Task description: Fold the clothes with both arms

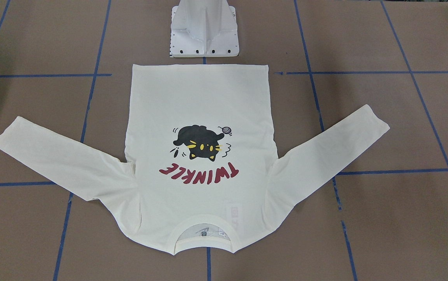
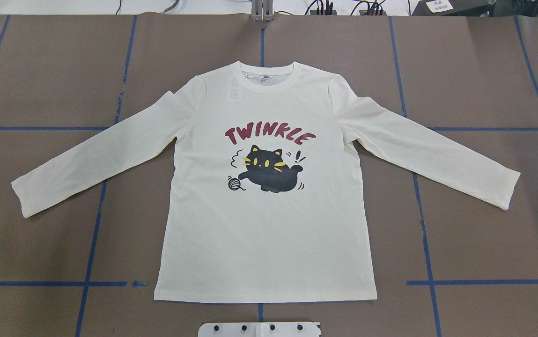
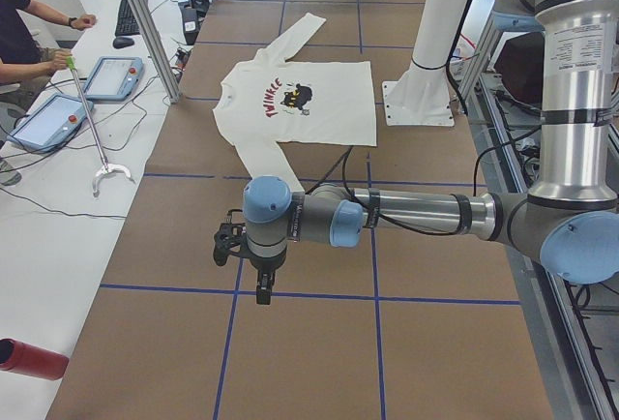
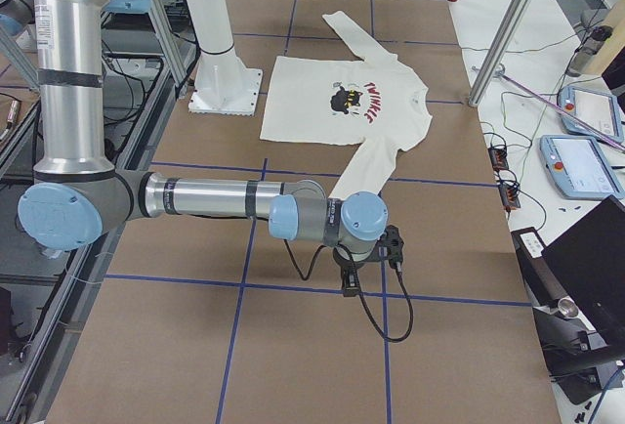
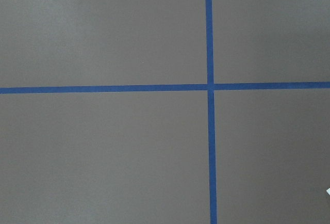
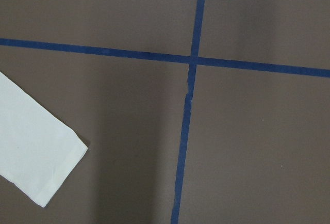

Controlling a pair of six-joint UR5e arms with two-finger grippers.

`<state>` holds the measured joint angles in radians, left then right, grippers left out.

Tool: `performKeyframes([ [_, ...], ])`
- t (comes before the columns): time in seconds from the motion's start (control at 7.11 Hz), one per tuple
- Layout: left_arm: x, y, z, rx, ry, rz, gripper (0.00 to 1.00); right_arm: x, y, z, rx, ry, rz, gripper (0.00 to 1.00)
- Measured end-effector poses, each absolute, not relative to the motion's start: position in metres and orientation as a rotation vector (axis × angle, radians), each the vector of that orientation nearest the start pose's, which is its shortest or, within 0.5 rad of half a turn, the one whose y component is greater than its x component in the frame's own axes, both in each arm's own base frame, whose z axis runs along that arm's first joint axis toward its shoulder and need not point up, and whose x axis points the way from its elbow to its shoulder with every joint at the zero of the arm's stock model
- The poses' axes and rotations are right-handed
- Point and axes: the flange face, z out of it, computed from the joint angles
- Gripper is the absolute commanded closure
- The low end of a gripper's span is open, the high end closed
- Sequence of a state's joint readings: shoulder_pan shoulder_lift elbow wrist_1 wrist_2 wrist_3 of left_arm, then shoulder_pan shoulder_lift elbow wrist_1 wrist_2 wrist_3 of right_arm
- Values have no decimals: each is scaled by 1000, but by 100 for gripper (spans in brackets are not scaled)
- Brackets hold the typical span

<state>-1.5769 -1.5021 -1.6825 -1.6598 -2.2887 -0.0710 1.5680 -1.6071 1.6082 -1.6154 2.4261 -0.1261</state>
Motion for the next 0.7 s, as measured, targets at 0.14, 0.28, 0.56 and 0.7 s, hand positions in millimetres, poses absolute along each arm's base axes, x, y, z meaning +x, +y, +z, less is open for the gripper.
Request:
performKeyframes([
  [0.14,-71,-471,631,103,720,-26,0,57,-473,657,9,-856,-95,0],
  [0.28,-71,-471,631,103,720,-26,0,57,-475,654,6,-855,-77,0],
  [0.56,-71,-477,623,122,722,-17,0,57,-487,640,38,-852,-67,0],
  [0.7,-70,-482,609,161,733,-1,0,57,-501,625,76,-851,-60,0],
])
